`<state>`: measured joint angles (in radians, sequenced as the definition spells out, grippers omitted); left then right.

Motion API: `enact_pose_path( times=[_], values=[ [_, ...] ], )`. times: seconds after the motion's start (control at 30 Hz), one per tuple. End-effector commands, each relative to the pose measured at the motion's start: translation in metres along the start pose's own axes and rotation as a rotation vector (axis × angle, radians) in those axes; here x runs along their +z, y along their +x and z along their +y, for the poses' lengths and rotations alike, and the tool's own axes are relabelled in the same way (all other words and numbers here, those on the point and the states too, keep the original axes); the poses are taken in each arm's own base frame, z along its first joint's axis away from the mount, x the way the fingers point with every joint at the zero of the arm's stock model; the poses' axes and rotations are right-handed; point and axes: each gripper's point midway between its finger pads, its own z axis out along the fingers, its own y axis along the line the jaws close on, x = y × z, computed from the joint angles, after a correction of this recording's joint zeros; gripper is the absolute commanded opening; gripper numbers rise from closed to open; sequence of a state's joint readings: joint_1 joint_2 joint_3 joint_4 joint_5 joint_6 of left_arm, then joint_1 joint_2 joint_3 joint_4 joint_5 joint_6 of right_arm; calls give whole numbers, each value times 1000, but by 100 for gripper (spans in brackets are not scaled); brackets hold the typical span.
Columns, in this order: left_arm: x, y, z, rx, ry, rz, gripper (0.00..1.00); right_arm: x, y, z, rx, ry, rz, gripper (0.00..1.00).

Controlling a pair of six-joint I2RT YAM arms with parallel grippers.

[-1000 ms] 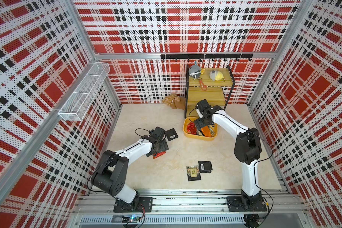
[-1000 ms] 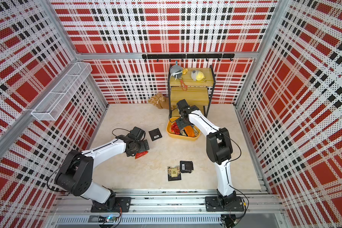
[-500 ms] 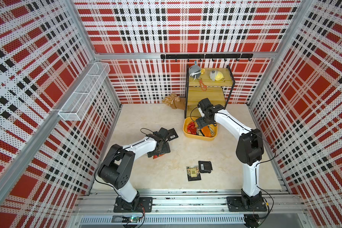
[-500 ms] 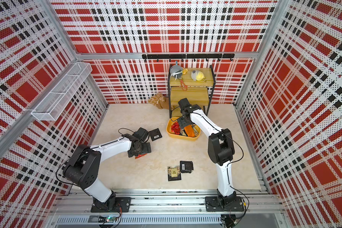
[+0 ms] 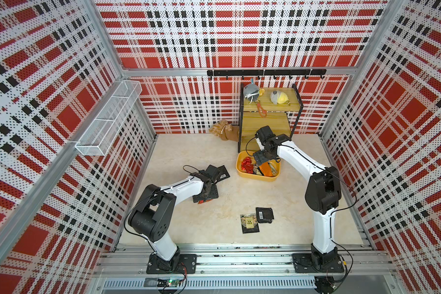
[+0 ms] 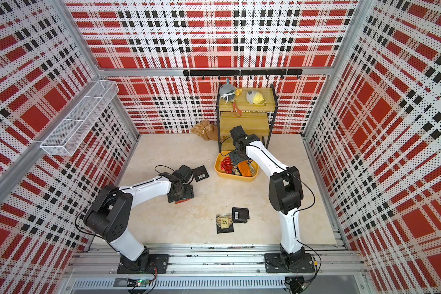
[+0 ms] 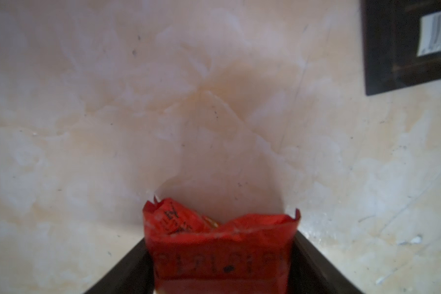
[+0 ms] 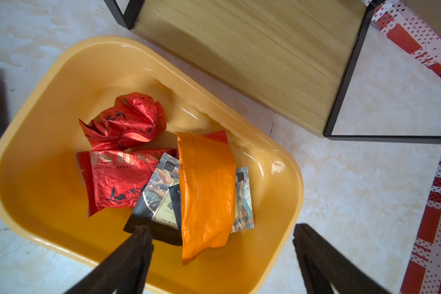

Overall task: Put the tea bags into the storage box
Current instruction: Pick up the tea bag from the center of the board.

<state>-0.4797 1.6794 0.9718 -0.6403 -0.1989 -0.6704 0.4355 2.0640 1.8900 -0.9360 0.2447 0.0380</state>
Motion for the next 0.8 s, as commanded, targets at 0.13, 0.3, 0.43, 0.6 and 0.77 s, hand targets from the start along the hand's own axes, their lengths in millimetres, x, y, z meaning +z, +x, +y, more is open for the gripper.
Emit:
enact_pose_path(
  times=[0.13, 0.3, 0.43, 0.6, 0.77],
  values=[
    [-17, -15, -12, 0, 50, -48, 71, -36, -12, -11, 46, -4, -65, 93],
    [-34, -28, -27, -13, 121, -75, 71, -53, -6, -12, 105, -16, -80, 93],
    [-57, -47, -49, -17, 216, -108, 71, -62, 11, -17, 160, 1, -67, 93],
    [-89, -81, -91, 12, 327, -169, 72, -66, 54, -21, 253, 20, -27, 93],
    [-102, -110, -140, 63, 399, -209, 72, -69, 95, -19, 321, 14, 9, 93]
  ],
)
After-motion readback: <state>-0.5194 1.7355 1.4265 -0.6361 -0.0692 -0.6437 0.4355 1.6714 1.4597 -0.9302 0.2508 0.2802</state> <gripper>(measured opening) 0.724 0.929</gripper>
